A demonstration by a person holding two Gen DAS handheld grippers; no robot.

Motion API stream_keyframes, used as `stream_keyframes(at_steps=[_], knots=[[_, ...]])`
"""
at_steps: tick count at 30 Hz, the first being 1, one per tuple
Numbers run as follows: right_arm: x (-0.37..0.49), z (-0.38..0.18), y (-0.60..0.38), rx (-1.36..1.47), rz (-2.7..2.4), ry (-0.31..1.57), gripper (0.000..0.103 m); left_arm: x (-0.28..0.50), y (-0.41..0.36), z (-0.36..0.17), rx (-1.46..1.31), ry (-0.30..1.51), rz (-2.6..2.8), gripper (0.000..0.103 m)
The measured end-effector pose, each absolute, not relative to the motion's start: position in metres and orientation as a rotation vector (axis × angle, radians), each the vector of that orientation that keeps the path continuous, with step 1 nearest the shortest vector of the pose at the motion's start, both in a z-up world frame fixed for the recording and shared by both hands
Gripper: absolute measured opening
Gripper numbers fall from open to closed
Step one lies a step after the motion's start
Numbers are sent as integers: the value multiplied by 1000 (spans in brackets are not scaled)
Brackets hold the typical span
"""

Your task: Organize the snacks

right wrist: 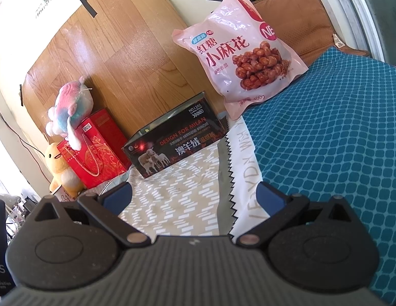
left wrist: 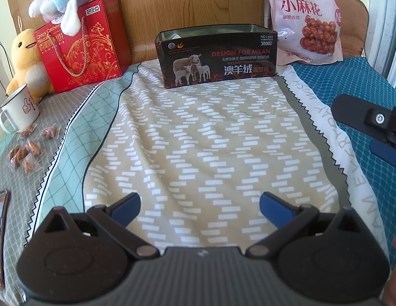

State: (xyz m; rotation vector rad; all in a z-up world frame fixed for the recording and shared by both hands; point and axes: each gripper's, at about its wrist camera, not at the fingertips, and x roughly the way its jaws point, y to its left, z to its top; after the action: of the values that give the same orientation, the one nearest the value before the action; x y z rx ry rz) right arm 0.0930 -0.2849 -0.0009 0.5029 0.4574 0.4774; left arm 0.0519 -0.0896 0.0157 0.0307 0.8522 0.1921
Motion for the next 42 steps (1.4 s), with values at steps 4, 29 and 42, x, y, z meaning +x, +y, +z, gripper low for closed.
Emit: stream_keyframes(at_steps=[4,29,42], knots=[[93,-1,-285,503,477,458,103,52,-90,16,32,852,193,103],[74,2,-328,464,333,430,103,72,-118,21,45,811,85,103],[72,-1,-330,443,325,425,103,71,-127,18,77,818,77,103]])
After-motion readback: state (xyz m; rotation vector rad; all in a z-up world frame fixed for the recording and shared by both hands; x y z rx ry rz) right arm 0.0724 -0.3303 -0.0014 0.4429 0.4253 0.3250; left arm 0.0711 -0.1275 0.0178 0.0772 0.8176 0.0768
